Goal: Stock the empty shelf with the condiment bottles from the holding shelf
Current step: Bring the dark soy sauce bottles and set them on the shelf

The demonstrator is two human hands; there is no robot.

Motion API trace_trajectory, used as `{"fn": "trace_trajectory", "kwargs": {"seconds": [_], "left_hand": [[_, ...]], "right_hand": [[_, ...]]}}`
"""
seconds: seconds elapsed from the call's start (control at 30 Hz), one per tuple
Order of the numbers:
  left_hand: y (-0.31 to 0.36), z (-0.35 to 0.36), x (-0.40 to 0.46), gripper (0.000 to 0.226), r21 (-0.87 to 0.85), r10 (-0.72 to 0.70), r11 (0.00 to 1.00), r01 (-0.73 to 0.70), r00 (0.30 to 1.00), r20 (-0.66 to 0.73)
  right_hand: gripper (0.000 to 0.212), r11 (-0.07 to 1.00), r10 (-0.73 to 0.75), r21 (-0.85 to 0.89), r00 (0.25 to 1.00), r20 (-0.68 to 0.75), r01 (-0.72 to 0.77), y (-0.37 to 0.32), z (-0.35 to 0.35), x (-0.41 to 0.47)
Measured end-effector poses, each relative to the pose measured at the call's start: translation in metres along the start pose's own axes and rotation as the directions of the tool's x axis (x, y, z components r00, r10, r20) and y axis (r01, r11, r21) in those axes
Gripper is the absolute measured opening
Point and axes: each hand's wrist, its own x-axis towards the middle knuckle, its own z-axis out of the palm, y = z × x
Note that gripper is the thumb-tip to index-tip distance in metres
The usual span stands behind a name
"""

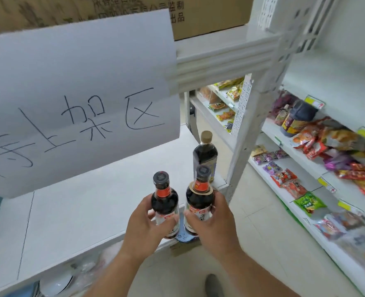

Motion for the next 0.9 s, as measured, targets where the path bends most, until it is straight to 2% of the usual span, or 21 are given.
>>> {"fn": "trace_trajectory", "kwargs": {"seconds": [0.2, 0.4, 0.57, 0.77, 0.9], "left_hand": [[0.034, 0.049, -0.009, 0.053, -0.010, 0.085, 0.996, -0.085, 0.964, 0.251], [0.086, 0.131, -0.024, 0.048, -0.083, 0.217, 0.976, -0.201, 0.856, 0.470], [0.120, 0.213, -0.044, 0.050, -0.112, 0.292, 0.953, -0.280, 0.758, 0.583], [0.152, 0.316, -0.076, 0.043, -0.134, 0.313, 0.939, -0.317, 0.624, 0.717], [0.170, 0.380, -0.099, 0.044, -0.135, 0.324, 0.928, -0.348, 0.572, 0.754]], "right_hand": [[0.063, 1.000, 0.010, 0.000, 0.961, -0.276, -0.010, -0.004, -0.071, -0.048], [0.066, 0.998, 0.063, 0.054, 0.859, -0.509, -0.041, 0.002, -0.157, -0.094], [0.061, 0.995, 0.093, 0.075, 0.769, -0.632, -0.058, 0.011, -0.233, -0.130], [0.068, 0.992, 0.125, 0.089, 0.640, -0.758, -0.089, 0.044, -0.319, -0.166], [0.063, 0.988, 0.141, 0.080, 0.578, -0.804, -0.129, 0.060, -0.376, -0.187]]}}
